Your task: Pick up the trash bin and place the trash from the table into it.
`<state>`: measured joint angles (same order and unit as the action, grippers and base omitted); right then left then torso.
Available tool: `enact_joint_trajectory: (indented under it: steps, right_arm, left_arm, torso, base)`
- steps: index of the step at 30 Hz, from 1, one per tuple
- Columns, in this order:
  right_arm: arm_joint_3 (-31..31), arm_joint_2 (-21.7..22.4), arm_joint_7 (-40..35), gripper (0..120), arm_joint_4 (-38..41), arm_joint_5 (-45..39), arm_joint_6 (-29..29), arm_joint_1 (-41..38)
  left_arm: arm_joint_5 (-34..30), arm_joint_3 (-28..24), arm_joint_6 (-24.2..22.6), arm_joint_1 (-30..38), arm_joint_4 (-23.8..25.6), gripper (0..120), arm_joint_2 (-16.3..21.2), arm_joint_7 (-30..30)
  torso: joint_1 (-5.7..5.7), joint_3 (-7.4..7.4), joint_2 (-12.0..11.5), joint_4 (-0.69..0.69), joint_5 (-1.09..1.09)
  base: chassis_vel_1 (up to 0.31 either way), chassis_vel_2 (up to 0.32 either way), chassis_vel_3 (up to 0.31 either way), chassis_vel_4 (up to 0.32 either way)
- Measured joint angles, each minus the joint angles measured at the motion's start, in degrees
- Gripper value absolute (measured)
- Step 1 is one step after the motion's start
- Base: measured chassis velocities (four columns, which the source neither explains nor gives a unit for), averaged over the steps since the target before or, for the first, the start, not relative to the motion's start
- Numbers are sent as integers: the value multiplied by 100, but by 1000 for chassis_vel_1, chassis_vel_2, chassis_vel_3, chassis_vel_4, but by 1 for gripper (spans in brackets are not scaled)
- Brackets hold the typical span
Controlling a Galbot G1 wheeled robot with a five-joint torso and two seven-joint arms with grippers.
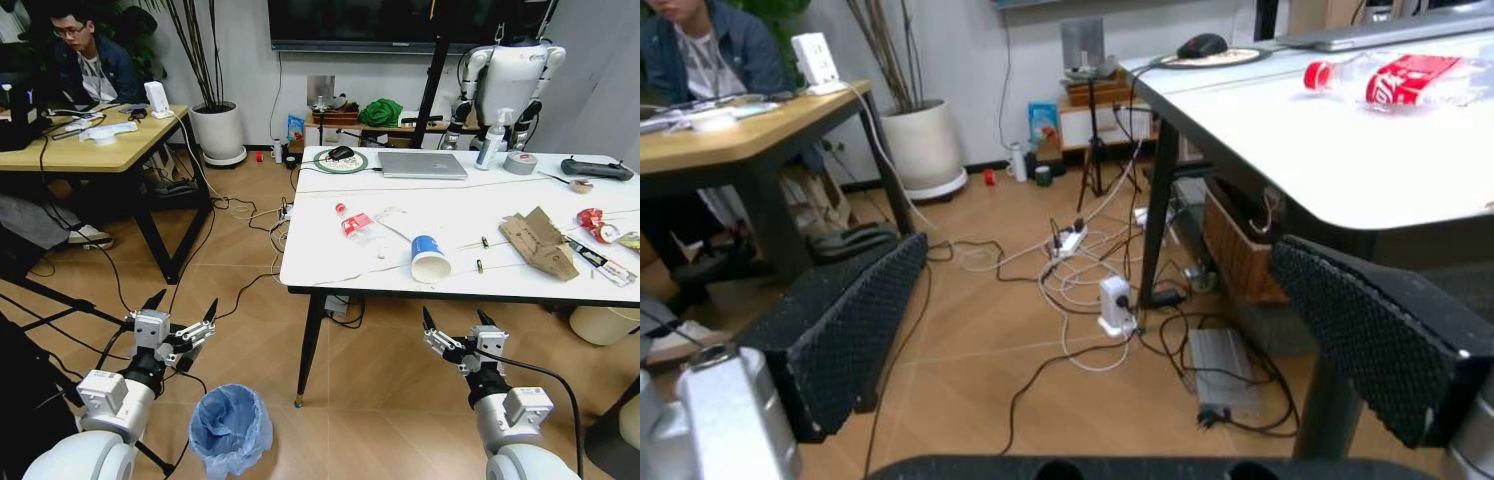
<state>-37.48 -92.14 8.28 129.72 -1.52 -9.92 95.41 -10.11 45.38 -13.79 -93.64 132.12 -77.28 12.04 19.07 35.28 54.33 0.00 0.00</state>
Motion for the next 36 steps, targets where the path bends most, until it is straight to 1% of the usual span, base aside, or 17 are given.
enact_joint_trajectory:
  steps: [8,11,17,20,25,29,30,36]
  right_arm:
    - [25,0,0,100,-17,3,0,2]
    - [25,0,1,100,-18,3,0,3]
    - [58,0,3,100,-18,18,0,7]
    - [62,0,4,100,-18,22,0,7]
    - [98,0,21,100,-48,36,27,-67]
    - [106,0,25,100,-61,37,31,-82]
    - [99,0,30,100,-82,37,39,-95]
    - [79,0,34,100,-91,24,47,-125]
  left_arm:
    - [0,2,0,-4,-4,100,16,4]
    - [0,2,0,-6,0,100,16,4]
    - [4,2,0,-9,24,100,10,7]
    - [7,1,0,-9,29,100,6,9]
    - [37,12,-37,37,89,100,7,26]
    - [44,10,-59,51,97,100,15,26]
    - [54,8,-72,56,106,100,23,27]
    - [61,16,-89,61,116,100,38,40]
  torso:
    - [-98,-131,-229,0,0]
    - [-107,-145,-252,0,0]
    - [-181,-237,-418,0,0]
    - [-190,-250,-440,0,0]
    - [-279,-376,-655,0,0]
    - [-307,-411,-717,0,0]
    - [-346,-456,-802,0,0]
    - [-404,-550,-953,0,0]
  base:
    - [0,0,0,0]
    - [0,0,0,0]
    - [0,0,0,0]
    - [0,0,0,0]
    - [0,0,0,0]
    - [0,0,0,0]
    - [0,0,0,0]
    - [0,0,0,0]
